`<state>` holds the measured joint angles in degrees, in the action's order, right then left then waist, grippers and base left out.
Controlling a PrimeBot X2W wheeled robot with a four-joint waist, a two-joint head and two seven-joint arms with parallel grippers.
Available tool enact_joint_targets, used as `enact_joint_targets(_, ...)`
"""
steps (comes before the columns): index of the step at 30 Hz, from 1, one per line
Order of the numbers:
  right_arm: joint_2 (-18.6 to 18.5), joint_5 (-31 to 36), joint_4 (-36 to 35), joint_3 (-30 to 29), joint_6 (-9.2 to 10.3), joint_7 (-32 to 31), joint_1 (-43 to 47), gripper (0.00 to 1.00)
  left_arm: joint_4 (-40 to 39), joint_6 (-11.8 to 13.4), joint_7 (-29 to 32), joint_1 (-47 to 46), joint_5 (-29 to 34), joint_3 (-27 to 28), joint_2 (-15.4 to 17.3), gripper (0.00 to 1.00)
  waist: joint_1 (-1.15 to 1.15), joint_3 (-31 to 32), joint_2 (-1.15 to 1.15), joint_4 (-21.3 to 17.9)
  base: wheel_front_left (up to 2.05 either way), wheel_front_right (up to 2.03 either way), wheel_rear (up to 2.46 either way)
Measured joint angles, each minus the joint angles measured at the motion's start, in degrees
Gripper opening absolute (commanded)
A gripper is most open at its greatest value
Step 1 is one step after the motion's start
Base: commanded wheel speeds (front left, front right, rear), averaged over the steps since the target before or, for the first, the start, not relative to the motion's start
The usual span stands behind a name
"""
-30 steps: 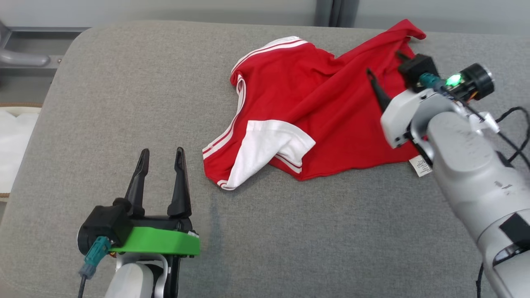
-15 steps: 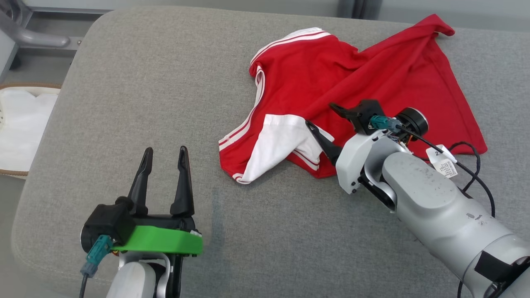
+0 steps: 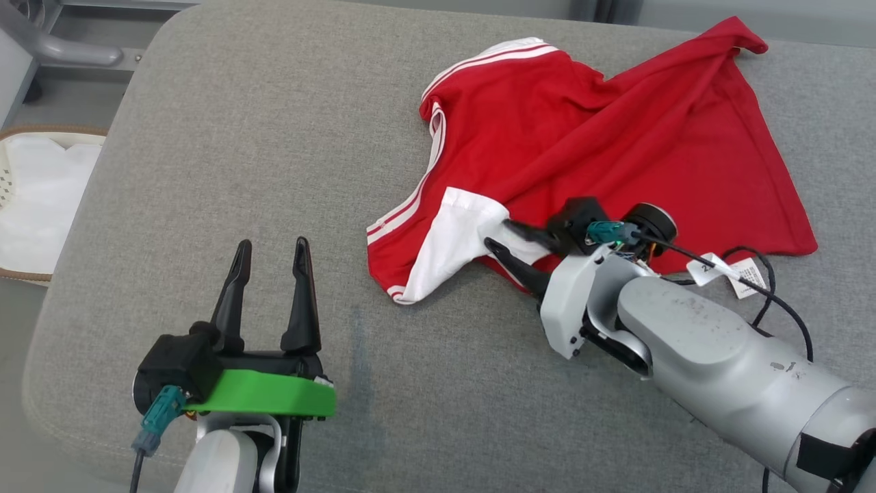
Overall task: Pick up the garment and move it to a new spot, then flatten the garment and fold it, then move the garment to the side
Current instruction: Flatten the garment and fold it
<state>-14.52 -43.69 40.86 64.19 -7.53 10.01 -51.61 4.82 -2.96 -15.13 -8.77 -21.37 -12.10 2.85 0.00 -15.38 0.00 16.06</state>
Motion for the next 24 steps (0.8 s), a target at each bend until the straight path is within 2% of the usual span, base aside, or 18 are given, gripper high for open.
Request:
enact_joint_targets(3, -0.6, 0.2, -2.1, 4.1, 0.0, 2.0, -0.8, 0.0, 0.2, 0.0, 0.0, 0.0, 0.1, 0.3, 0.0, 1.0, 0.0, 0.2, 0.0, -0.4, 0.0, 0.0, 0.0)
enact_joint_targets(7, -1.8, 4.9, -5.5, 7.7, 0.0, 4.0, -1.3, 0.0, 0.5, 0.0, 0.0, 0.0, 0.4, 1.0, 0.0, 1.0, 0.0, 0.9, 0.0, -1.2, 0.0, 0.0, 0.0)
enact_joint_targets(12, -2.8, 9.0, -10.4, 8.7, 0.0, 4.8, 2.4, 0.0, 0.6, 0.2, 0.0, 0.4, 0.8, 2.1, 0.0, 1.0, 0.0, 1.7, 0.0, -2.8, 0.0, 0.0, 0.0)
enact_joint_targets(16, -3.9, 8.8, -11.1, 6.2, 0.0, 5.0, 4.3, 0.01, 0.6, 0.0, 0.0, 0.8, 1.1, 2.5, 0.0, 1.0, 0.0, 2.2, 0.0, -4.3, 0.0, 0.0, 0.0)
enact_joint_targets(20, -4.4, 8.3, -9.8, 0.5, 0.0, 5.0, 4.3, 0.02, 0.7, -0.3, 0.0, 0.7, 1.3, 2.2, 0.0, 1.0, 0.0, 2.0, 0.0, -4.7, 0.0, 0.0, 0.0)
enact_joint_targets(21, -4.4, 8.0, -8.9, -0.7, 0.0, 5.0, 4.4, 0.28, 0.7, -0.4, 0.0, 0.7, 1.3, 2.1, 0.0, 1.0, 0.0, 1.9, 0.0, -4.5, 0.0, 0.0, 0.0)
enact_joint_targets(22, -4.2, 7.0, -8.2, -1.6, 0.0, 5.0, 4.6, 0.45, 0.7, -0.4, 0.0, 0.7, 1.4, 2.0, 0.0, 1.0, 0.0, 1.8, 0.0, -4.3, 0.0, 0.0, 0.0)
enact_joint_targets(23, -3.9, 5.8, -7.5, -2.5, 0.0, 5.0, 5.1, 0.97, 0.8, -0.4, 0.0, 0.7, 1.4, 1.8, 0.0, 1.0, 0.0, 1.7, 0.0, -4.1, 0.0, 0.0, 0.0)
enact_joint_targets(24, -3.8, 4.6, -6.5, -2.9, 0.0, 5.0, 5.3, 1.0, 0.9, -0.4, 0.0, 0.6, 1.4, 1.7, 0.0, 1.0, 0.0, 1.5, 0.0, -3.8, 0.0, 0.0, 0.0)
